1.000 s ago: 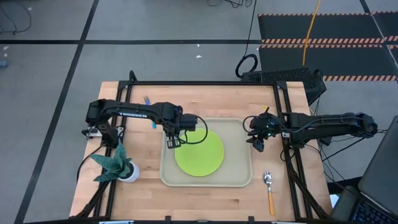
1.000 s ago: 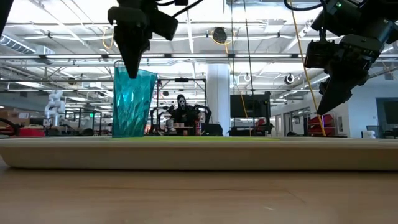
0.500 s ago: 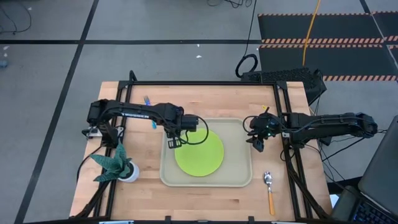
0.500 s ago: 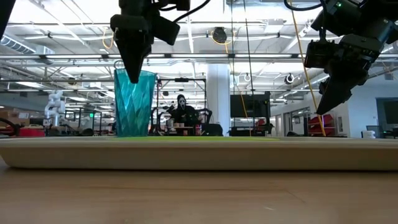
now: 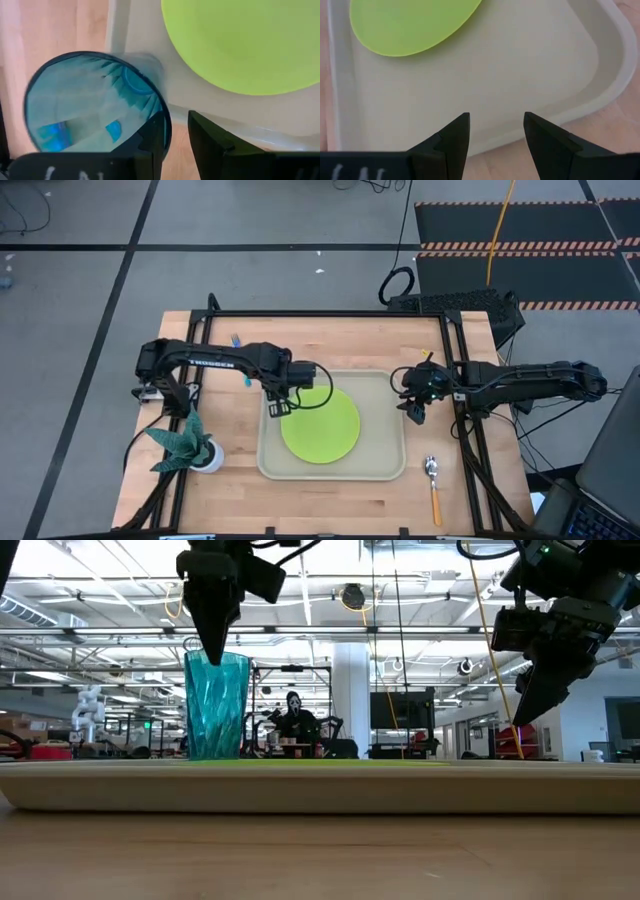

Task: Pick and place plate/cup/fork/spoon on tray
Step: Put the blue cup on the gray serving tray, then put the iridescent fork on the gray serving tray

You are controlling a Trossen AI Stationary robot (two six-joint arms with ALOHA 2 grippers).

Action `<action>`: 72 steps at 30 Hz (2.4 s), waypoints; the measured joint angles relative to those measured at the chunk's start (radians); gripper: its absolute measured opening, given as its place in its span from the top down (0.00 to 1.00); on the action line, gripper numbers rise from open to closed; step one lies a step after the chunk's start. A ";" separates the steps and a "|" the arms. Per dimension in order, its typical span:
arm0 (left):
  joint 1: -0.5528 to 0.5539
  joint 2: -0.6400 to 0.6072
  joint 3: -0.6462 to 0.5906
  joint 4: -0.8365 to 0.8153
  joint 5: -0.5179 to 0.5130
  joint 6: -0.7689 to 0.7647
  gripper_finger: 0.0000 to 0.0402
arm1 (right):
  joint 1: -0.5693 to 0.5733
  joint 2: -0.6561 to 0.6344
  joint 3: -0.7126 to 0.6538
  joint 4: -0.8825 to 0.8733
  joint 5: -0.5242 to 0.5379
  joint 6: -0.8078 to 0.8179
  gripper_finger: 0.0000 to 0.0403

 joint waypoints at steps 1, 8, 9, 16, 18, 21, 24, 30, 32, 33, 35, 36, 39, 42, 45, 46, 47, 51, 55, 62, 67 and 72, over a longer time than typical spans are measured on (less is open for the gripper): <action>0.000 -0.009 0.000 0.000 0.000 -0.006 0.77 | 0.000 0.000 0.000 0.000 0.000 0.000 0.55; 0.000 -0.085 0.000 0.019 0.008 -0.034 0.77 | 0.000 0.000 0.000 0.000 0.000 0.003 0.55; 0.001 -0.093 0.000 0.018 0.008 -0.035 0.77 | 0.000 0.000 0.000 0.001 0.000 0.003 0.55; 0.008 -0.121 0.000 -0.014 -0.051 -0.038 0.77 | 0.000 0.000 0.000 0.000 0.000 0.007 0.55; 0.016 -0.120 0.000 -0.042 -0.073 -0.038 0.77 | 0.000 0.000 0.000 0.000 0.000 0.007 0.55; 0.033 -0.120 0.000 -0.105 -0.126 -0.038 0.77 | 0.000 0.000 0.000 0.000 0.000 0.007 0.55; 0.057 -0.120 0.000 -0.127 -0.193 -0.052 0.77 | 0.000 0.000 0.000 0.000 0.000 0.006 0.55; 0.149 -0.120 0.000 -0.174 -0.216 -0.233 0.77 | 0.000 0.000 0.000 0.000 0.000 0.006 0.55; 0.184 -0.120 -0.006 -0.192 -0.199 -0.283 0.77 | 0.000 0.000 0.000 0.000 0.000 0.006 0.55; 0.198 -0.120 -0.011 -0.200 -0.198 -0.291 0.77 | 0.000 0.000 0.000 -0.001 0.000 0.006 0.55; 0.218 -0.119 -0.018 -0.212 -0.198 -0.293 0.77 | 0.000 0.000 0.000 -0.008 0.000 0.003 0.55; 0.225 -0.119 -0.018 -0.213 -0.197 -0.293 0.77 | 0.000 0.000 0.000 -0.014 0.000 0.003 0.55; 0.245 -0.130 -0.018 -0.207 -0.207 -0.272 0.77 | 0.000 0.000 0.000 -0.025 0.000 0.003 0.55; 0.259 -0.136 -0.018 -0.206 -0.254 -0.239 0.78 | 0.000 0.000 0.000 -0.023 0.000 0.003 0.55; 0.288 -0.152 -0.020 -0.188 -0.304 -0.262 0.77 | 0.000 0.000 0.000 -0.023 0.000 0.003 0.55; 0.301 -0.164 -0.019 -0.168 -0.315 -0.271 0.77 | 0.000 0.000 0.000 -0.023 0.000 0.003 0.55; 0.316 -0.178 -0.019 -0.142 -0.317 -0.275 0.77 | 0.000 0.000 0.000 -0.022 0.000 0.003 0.55; 0.373 -0.226 -0.019 -0.042 -0.289 -0.288 0.75 | 0.000 0.000 0.000 -0.022 0.000 0.006 0.55; 0.456 -0.263 -0.038 0.006 -0.197 -0.275 0.73 | 0.000 0.000 0.000 -0.022 0.000 0.009 0.55; 0.585 -0.259 -0.225 0.109 -0.060 -0.262 0.73 | 0.000 0.000 0.000 -0.022 0.000 0.010 0.55; 0.636 -0.258 -0.392 0.194 0.021 -0.260 0.73 | 0.000 0.000 -0.026 -0.003 -0.003 0.024 0.55; 0.664 -0.258 -0.495 0.226 0.038 -0.281 0.69 | 0.000 0.000 -0.050 0.049 -0.033 0.028 0.55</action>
